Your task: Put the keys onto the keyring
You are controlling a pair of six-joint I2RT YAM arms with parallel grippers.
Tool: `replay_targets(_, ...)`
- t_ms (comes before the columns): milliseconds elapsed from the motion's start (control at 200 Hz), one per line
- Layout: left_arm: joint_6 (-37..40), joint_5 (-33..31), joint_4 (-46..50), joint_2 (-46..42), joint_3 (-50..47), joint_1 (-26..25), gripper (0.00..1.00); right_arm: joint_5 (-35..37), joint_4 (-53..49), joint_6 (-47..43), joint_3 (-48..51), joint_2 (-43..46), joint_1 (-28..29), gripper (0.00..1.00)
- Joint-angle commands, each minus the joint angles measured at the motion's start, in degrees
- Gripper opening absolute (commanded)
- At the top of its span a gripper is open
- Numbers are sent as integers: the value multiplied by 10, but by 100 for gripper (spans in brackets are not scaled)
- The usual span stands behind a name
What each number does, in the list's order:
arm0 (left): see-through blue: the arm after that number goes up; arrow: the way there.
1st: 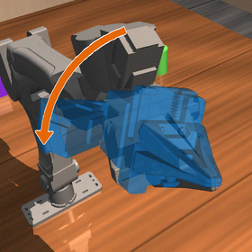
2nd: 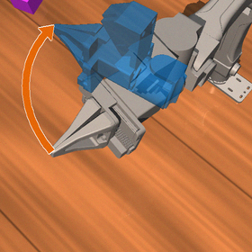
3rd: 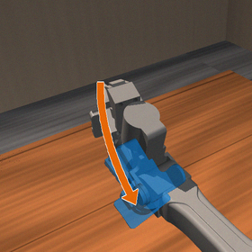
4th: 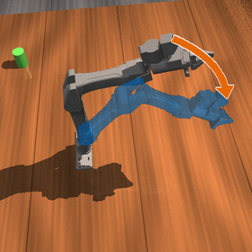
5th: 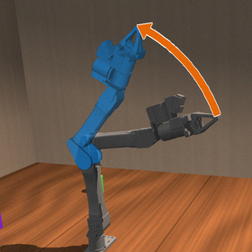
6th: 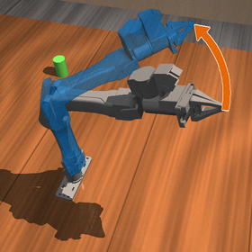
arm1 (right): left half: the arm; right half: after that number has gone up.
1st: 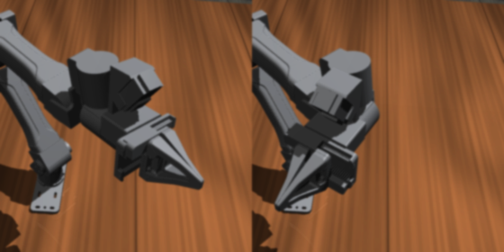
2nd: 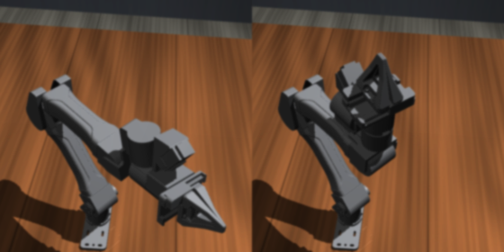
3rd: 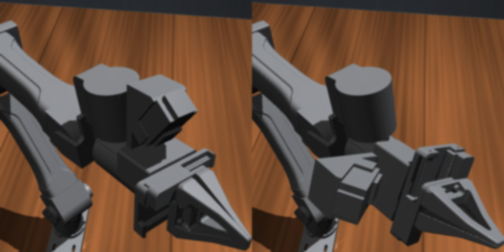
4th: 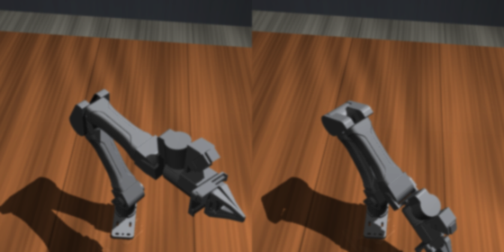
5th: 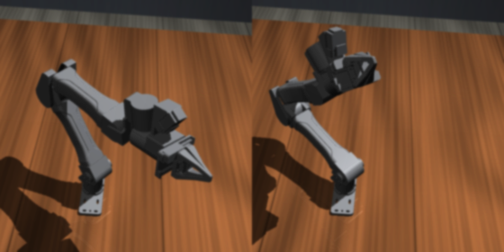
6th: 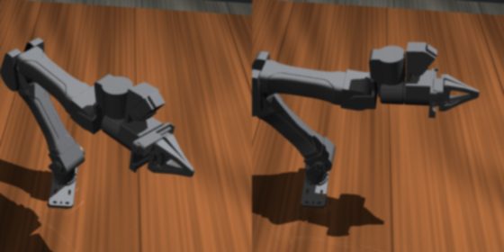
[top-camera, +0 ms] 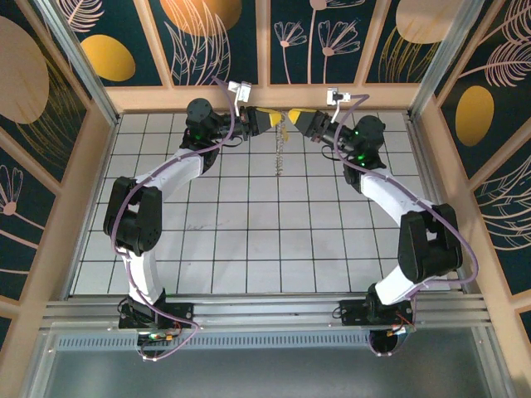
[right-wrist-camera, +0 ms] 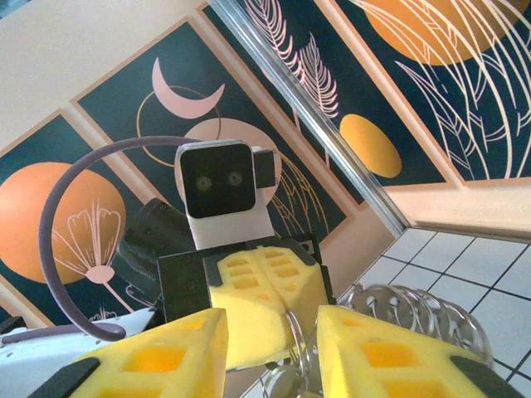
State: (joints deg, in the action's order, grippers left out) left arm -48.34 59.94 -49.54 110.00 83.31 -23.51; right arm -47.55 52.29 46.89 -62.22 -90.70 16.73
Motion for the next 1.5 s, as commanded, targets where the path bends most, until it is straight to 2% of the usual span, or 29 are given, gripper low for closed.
replay_targets(0, -9, 1, -38, 1, 7, -3, 0, 3, 20, -3, -27, -15, 7, 32)
replay_targets(185, -9, 1, -38, -2, 7, -4, 0, 3, 17, -7, -26, -25, 10, 24)
replay_targets(415, -8, 1, -38, -4, 7, -4, 0, 0, 18, -10, -13, -24, 12, 20)
replay_targets(581, -8, 0, -38, -2, 8, -4, 0, 1, 18, -12, -4, -25, 14, 14)
replay_targets(771, -9, 0, -39, -1, 10, -4, 0, 1, 20, -13, 1, -28, 16, 15)
replay_targets(971, -9, -1, -39, -2, 10, -4, 0, 2, 23, -12, 10, -28, 16, 10)
replay_targets(1191, -9, -1, -38, -1, 10, -4, 0, 2, 27, -11, 18, -28, 16, 13)
replay_targets(1321, -9, -1, -38, -2, 10, -5, 0, 0, 29, -12, 20, -27, 18, 18)
replay_targets(1496, -9, 0, -37, -1, 10, -5, 0, 3, 27, -14, 20, -26, 17, 7)
